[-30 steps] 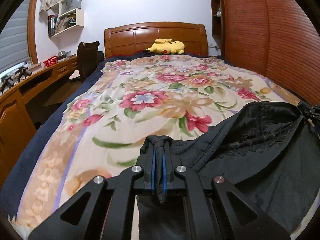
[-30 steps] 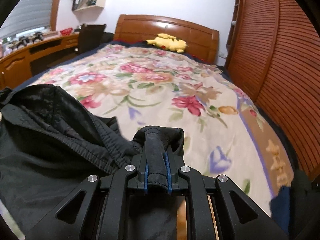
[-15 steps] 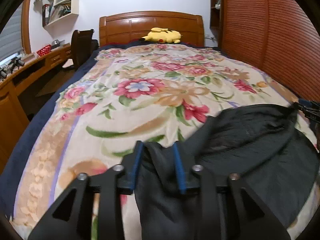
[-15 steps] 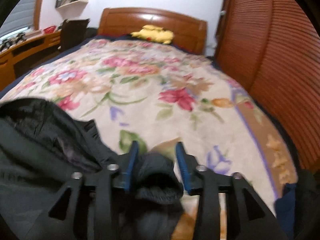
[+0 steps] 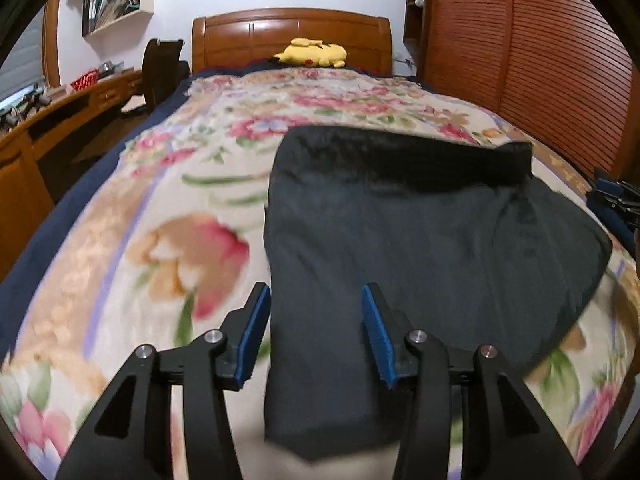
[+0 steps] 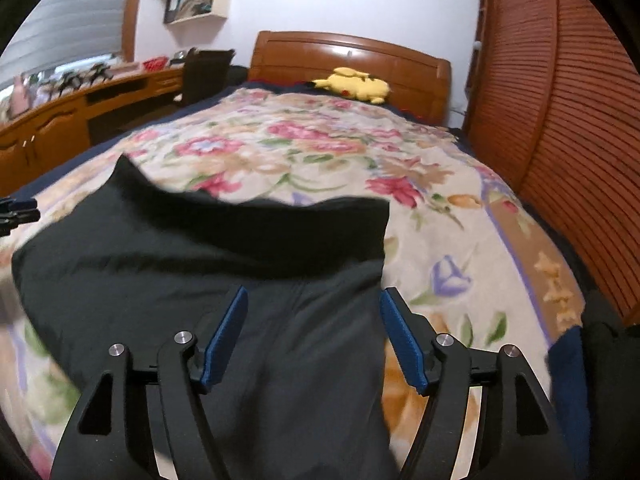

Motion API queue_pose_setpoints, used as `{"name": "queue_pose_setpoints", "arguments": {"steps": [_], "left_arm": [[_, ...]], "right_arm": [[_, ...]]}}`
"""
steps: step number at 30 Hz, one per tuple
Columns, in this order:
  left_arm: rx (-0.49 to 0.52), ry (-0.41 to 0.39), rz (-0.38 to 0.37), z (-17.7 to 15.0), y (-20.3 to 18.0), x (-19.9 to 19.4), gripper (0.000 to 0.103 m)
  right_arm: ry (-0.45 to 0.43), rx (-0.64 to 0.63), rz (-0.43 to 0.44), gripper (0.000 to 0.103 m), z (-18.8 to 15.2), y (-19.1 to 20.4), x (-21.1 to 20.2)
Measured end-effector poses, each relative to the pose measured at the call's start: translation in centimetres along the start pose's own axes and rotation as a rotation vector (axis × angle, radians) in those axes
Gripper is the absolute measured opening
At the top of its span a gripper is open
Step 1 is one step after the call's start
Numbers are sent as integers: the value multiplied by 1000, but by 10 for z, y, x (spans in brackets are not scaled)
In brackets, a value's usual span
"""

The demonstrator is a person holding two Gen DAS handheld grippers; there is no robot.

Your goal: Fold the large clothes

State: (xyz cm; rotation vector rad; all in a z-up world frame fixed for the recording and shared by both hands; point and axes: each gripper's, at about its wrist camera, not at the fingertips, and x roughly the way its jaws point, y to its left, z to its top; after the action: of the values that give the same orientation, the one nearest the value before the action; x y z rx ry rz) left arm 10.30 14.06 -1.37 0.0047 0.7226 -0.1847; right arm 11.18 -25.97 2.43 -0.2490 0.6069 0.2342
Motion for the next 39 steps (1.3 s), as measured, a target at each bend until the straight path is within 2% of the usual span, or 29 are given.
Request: {"name": "queue_pose_setpoints", "arguments": {"steps": [8,14,29,39], "left_arm": [[-9,25,-15,-33,4,-9,46],[7,38,-3,-39,4,-5,48],[33,82,30,-53,-2,12,51],[21,63,34,-52,-2,4,52]], "right_arm": [[49,-1,19,70,-37,13,-8],[85,55,1,71,-55,-3,0],[148,147,11,91,-84,-12,20],[149,136,15,93,-93,-7,26]]}}
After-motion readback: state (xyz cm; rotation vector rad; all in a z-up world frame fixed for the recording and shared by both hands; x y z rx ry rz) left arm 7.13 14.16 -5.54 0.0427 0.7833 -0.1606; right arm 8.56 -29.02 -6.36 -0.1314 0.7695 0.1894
